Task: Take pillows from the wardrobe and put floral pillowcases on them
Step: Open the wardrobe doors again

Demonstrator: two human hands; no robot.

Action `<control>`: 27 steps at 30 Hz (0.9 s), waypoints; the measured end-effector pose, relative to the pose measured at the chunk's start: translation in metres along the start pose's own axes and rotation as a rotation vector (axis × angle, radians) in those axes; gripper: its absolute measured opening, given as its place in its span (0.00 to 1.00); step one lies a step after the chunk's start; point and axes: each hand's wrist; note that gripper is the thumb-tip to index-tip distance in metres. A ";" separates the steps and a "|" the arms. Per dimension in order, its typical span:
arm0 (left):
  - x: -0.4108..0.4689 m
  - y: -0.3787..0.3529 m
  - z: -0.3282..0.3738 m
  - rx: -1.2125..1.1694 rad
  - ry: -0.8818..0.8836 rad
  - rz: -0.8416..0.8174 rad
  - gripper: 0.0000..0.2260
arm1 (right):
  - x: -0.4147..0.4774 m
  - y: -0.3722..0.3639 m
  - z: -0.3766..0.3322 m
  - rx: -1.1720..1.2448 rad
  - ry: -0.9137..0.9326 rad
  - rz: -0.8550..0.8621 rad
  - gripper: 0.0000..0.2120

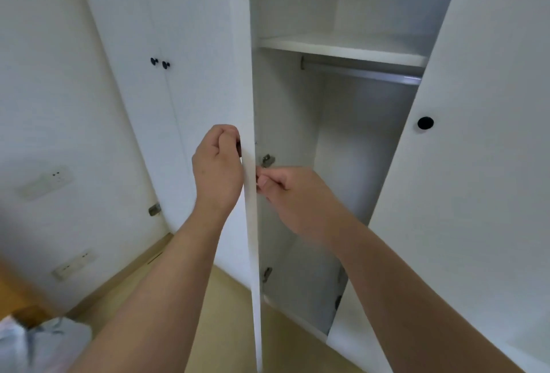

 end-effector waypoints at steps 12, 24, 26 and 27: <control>0.072 0.100 -0.012 0.025 0.086 -0.033 0.20 | 0.067 -0.071 -0.062 0.082 0.121 -0.107 0.20; 0.132 0.171 -0.040 -0.200 0.244 -0.057 0.13 | 0.137 -0.129 -0.100 0.116 0.115 -0.158 0.18; 0.128 0.175 -0.041 -0.206 0.199 0.015 0.12 | 0.145 -0.134 -0.105 0.107 0.127 -0.149 0.17; 0.128 0.178 -0.043 -0.217 0.193 0.039 0.12 | 0.149 -0.137 -0.106 0.110 0.131 -0.144 0.16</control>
Point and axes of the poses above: each hand's wrist, its own x-axis towards the middle knuckle, its own y-axis out of the back of the hand, z = x × y, and after that the axes turned 7 degrees about -x, right-handed
